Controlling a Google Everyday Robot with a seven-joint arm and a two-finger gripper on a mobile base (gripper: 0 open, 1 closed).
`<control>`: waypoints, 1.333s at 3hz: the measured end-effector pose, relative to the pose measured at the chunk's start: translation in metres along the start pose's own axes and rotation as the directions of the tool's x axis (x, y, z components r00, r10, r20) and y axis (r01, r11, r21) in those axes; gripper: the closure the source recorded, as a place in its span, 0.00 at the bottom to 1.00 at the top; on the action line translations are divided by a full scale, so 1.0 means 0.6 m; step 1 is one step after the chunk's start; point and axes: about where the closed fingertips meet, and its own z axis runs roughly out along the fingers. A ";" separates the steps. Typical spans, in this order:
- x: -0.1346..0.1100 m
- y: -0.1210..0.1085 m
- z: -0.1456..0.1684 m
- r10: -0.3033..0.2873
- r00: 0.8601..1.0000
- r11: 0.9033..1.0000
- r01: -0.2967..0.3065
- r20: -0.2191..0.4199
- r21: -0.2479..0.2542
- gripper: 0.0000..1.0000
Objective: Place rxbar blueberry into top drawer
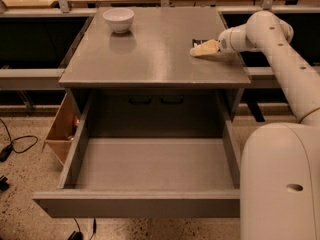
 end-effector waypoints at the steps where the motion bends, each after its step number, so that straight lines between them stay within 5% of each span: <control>1: -0.002 0.000 -0.001 0.000 1.000 1.000 0.000 0.000 0.000 0.00; 2: -0.005 0.000 -0.003 0.000 1.000 1.000 0.000 0.000 0.000 0.00; 4: -0.102 0.007 -0.045 -0.144 0.989 0.987 0.146 -0.027 0.066 0.00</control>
Offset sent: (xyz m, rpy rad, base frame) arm 0.0130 0.0009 0.0405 -0.0947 -0.0320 0.0111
